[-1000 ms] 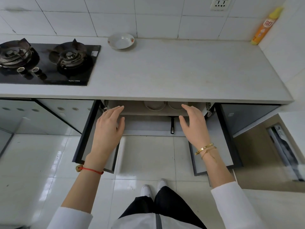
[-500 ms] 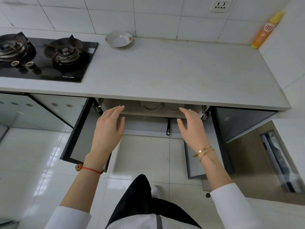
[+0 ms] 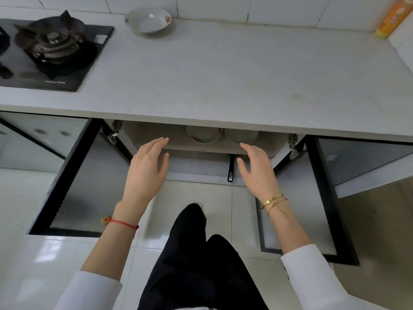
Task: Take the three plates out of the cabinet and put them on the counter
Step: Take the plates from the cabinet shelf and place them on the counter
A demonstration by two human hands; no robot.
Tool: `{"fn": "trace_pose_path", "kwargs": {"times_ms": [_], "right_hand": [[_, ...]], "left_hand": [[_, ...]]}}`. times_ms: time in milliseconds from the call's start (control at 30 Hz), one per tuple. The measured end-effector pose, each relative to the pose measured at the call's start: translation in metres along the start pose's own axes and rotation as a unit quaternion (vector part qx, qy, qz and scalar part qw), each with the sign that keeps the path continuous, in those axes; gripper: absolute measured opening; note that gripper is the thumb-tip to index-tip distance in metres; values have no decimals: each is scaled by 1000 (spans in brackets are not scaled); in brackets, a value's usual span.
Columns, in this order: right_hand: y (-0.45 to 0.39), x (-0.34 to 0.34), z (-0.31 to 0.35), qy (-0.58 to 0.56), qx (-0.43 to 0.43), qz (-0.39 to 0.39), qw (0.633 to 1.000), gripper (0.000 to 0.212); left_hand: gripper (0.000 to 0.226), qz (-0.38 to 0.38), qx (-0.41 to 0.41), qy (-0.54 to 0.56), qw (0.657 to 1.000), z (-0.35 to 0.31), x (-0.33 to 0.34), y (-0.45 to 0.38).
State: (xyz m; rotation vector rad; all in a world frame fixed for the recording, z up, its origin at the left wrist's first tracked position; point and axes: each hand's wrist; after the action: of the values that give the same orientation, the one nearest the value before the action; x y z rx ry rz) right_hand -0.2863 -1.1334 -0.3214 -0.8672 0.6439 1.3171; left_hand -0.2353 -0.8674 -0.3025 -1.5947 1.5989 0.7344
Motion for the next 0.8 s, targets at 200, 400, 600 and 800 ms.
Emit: {"fn": "trace_pose_path", "kwargs": {"times_ms": [200,400,600,800], "right_hand": [[-37,82,-78,10,-9,-25,1000,42],[-72,175,-147,8,-38,-49,998,41],[-100,254,-202,24,-75,-67,995,42],[-121,286,-230,43,-78,-69,994,43]], "left_hand": [[40,-11,22,-15,1000,55,98,-48],[41,-33,51,-36,997,117,201,-91],[40,-66,62,-49,995,165,282,-121],[41,-76,80,-41,993,184,321,-137]]}}
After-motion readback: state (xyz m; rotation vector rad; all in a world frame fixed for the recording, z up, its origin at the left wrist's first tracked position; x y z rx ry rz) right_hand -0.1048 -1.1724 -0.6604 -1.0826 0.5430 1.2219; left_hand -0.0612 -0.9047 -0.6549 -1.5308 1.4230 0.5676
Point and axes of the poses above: each hand's wrist, its own y-axis away from the middle knuckle, its own x-axis out of the palm, z = x × y, and after that the axes turned 11 degrees about -x, right-handed
